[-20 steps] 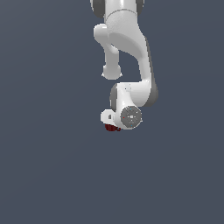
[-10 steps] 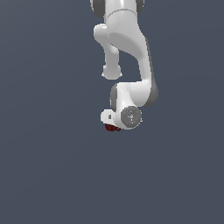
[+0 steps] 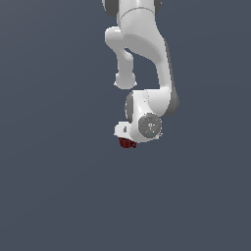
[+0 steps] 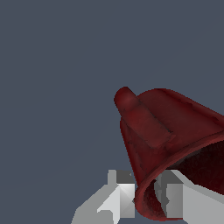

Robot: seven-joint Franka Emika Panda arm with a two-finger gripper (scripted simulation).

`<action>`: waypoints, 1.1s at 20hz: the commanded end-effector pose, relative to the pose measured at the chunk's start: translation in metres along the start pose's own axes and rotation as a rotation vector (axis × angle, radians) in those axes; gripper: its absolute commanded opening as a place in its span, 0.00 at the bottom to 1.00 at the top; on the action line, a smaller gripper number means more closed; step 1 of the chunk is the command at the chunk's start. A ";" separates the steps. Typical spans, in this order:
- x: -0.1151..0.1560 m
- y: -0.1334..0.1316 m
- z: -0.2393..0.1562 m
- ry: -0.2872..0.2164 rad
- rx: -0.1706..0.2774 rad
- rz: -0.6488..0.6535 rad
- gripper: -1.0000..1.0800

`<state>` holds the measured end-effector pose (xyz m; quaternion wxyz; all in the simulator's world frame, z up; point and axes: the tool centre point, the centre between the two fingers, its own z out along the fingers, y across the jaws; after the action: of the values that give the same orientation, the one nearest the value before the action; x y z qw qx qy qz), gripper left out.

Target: Pick up the object and move it to a goal position.

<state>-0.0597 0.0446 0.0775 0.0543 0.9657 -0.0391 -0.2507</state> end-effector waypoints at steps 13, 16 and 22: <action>0.013 -0.035 -0.025 0.273 0.034 0.012 0.00; 0.015 -0.043 -0.032 0.336 0.042 0.015 0.00; 0.017 -0.059 -0.044 0.463 0.058 0.020 0.00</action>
<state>-0.0233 0.1005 0.0968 0.0386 0.9976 -0.0422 -0.0387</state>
